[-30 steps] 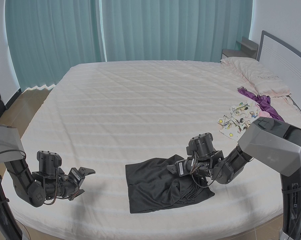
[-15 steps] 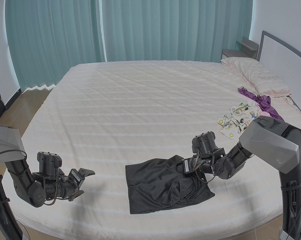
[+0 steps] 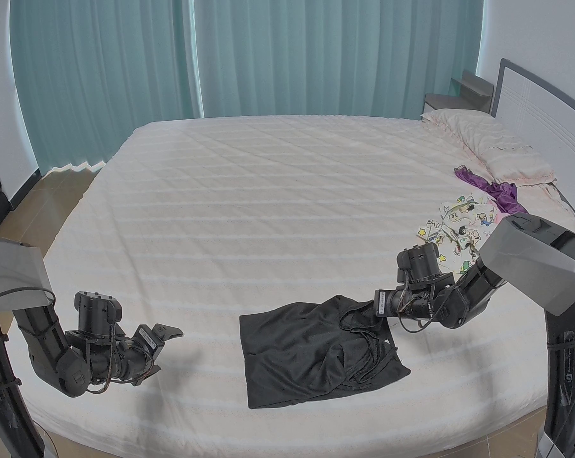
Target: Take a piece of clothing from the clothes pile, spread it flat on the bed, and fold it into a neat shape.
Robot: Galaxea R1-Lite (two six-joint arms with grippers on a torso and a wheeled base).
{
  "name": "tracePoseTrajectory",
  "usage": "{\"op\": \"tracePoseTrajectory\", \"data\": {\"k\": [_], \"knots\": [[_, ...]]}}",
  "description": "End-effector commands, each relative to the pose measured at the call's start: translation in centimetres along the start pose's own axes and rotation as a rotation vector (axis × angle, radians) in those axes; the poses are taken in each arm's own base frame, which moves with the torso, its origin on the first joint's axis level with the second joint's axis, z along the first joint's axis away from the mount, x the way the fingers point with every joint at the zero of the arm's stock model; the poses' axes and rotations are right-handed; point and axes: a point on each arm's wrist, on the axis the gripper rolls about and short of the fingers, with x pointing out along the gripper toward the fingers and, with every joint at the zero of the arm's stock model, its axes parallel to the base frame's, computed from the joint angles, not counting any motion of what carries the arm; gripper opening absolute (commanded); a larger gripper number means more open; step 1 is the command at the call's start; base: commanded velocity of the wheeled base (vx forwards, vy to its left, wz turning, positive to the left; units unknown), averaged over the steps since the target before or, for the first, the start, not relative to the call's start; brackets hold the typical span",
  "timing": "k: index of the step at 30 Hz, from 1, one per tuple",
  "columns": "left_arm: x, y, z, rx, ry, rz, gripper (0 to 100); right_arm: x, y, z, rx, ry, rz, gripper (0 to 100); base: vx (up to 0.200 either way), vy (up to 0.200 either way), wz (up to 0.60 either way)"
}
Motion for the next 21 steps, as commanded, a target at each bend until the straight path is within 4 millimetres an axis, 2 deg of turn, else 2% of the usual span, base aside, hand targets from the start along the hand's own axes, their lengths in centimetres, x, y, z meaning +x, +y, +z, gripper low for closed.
{"op": "tracePoseTrajectory", "data": {"k": [1, 4, 7, 9, 11, 12, 14, 21], "knots": [[0.1, 0.1, -0.1, 0.0, 0.004, 0.004, 100, 1.3, -2.4, -0.3, 0.046, 0.017, -0.044, 0, 0.0, 0.0, 0.0], [0.2, 0.1, -0.1, -0.001, 0.005, 0.005, 100, 1.2, -3.2, 0.2, 0.101, 0.002, -0.053, 0, 0.0, 0.0, 0.0], [0.2, 0.1, -0.1, 0.0, 0.004, 0.004, 100, 0.4, -2.8, 1.1, 0.166, -0.018, -0.014, 0, 0.0, 0.0, 0.0], [0.2, 0.1, -0.1, 0.0, 0.004, 0.004, 100, -1.9, -1.9, 2.9, 0.207, -0.043, 0.071, 0, 0.0, 0.0, 0.0], [0.2, 0.1, -0.1, 0.0, 0.004, 0.004, 100, -2.9, -1.3, 3.3, 0.206, -0.046, 0.108, 0, 0.0, 0.0, 0.0], [0.2, 0.1, -0.1, 0.0, 0.004, 0.004, 100, -2.9, -1.3, 3.3, 0.206, -0.046, 0.108, 100, 0.0, 0.0, 0.0], [0.2, 0.1, -0.1, -0.001, 0.005, 0.005, 100, -4.0, 1.0, 2.3, 0.165, -0.017, 0.153, 100, 0.0, 0.0, 0.0], [0.2, 0.1, -0.1, -0.001, 0.004, 0.006, 100, -3.5, 5.8, -0.3, 0.077, 0.038, 0.179, 100, 0.0, 0.0, 0.0]]}}
